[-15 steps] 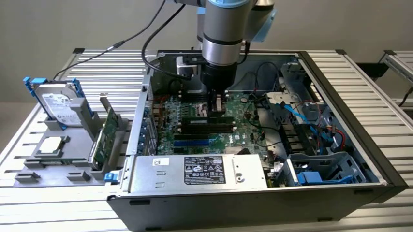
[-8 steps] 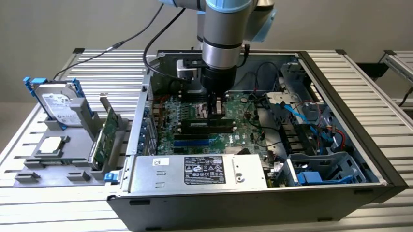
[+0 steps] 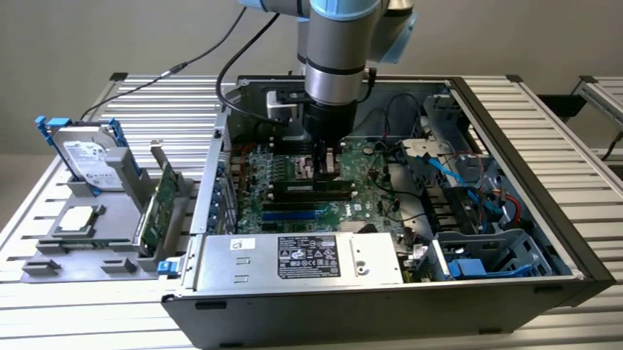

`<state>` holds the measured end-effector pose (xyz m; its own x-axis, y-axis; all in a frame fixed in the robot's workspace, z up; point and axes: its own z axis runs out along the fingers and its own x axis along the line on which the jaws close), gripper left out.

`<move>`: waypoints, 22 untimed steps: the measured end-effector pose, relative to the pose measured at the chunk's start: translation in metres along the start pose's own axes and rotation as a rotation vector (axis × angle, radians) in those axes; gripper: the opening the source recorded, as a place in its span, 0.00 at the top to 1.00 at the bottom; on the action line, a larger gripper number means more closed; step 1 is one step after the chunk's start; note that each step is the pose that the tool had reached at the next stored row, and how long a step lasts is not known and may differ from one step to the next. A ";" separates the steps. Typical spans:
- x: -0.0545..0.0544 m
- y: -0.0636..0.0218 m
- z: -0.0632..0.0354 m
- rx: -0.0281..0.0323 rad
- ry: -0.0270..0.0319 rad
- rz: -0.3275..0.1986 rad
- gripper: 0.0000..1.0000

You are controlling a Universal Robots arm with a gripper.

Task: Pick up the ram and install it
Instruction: 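Insert the ram into the slot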

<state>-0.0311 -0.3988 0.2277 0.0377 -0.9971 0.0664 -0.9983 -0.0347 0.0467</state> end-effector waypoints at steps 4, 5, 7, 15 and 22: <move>0.002 0.0001 0.0000 -0.0001 0.0000 0.000 0.86; 0.002 0.0001 0.0000 -0.0001 -0.0003 0.000 0.86; 0.003 0.0001 -0.0001 -0.0001 -0.0037 0.000 0.86; 0.006 0.0005 0.0002 0.0009 -0.0269 -0.001 0.86; 0.008 0.0006 0.0003 0.0009 -0.0268 -0.001 0.86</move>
<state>-0.0314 -0.4065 0.2279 0.0379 -0.9985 0.0397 -0.9983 -0.0360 0.0459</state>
